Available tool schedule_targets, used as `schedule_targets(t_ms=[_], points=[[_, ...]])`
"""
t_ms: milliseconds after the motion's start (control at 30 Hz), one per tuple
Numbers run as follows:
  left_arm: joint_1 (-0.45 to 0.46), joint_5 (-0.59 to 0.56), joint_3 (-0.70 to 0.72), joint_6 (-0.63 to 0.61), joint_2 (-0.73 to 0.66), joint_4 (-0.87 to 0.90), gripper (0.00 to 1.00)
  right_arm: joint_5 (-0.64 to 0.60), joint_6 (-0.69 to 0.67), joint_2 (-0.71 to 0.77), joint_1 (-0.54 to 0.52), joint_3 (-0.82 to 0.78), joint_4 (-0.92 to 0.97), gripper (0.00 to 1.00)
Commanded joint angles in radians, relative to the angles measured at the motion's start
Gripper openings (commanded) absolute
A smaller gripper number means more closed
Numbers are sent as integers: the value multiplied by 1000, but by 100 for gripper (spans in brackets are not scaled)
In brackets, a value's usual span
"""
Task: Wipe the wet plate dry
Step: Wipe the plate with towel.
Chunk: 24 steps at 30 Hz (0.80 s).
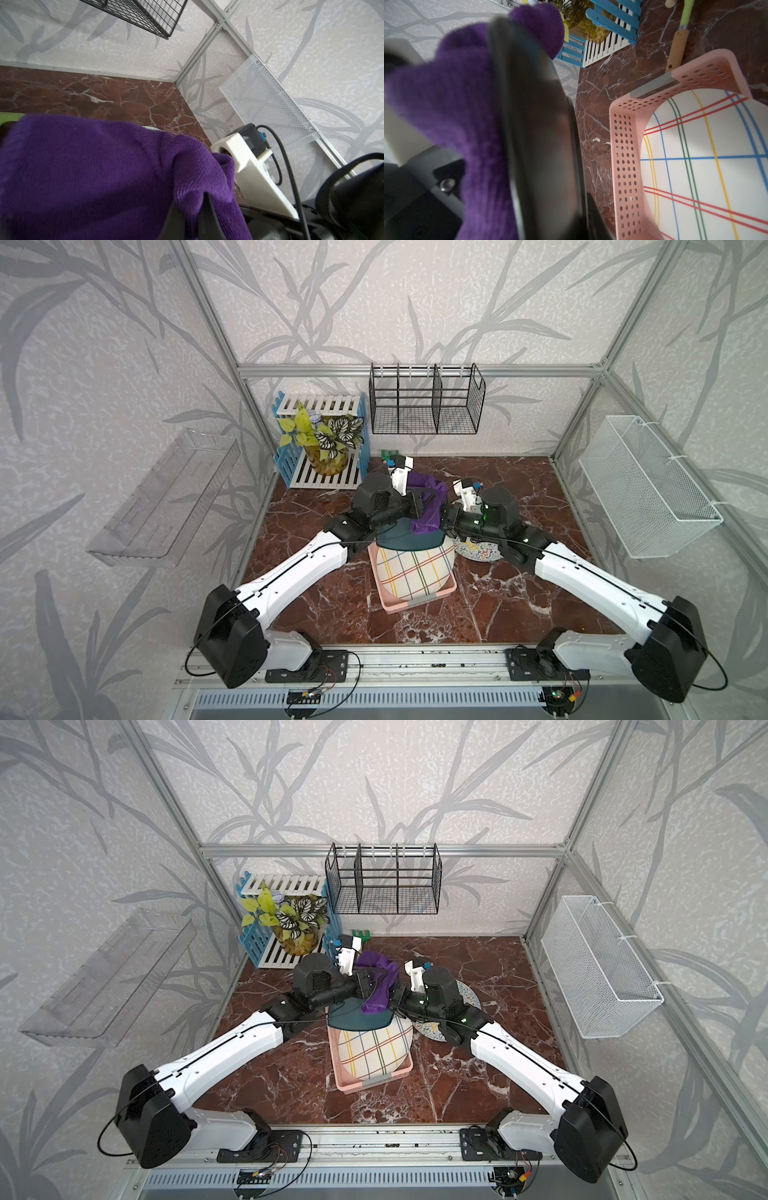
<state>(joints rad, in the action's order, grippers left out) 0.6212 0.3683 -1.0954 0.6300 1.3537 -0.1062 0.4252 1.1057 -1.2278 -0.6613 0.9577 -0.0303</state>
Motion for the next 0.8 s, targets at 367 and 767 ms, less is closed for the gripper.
schedule_targets(t_ms=[367, 767], points=[[17, 16, -39, -54, 79, 141, 0, 128, -94, 61, -26, 116, -322, 0], [0, 43, 217, 34, -49, 43, 0, 33, 31, 129, 112, 53, -333, 0]])
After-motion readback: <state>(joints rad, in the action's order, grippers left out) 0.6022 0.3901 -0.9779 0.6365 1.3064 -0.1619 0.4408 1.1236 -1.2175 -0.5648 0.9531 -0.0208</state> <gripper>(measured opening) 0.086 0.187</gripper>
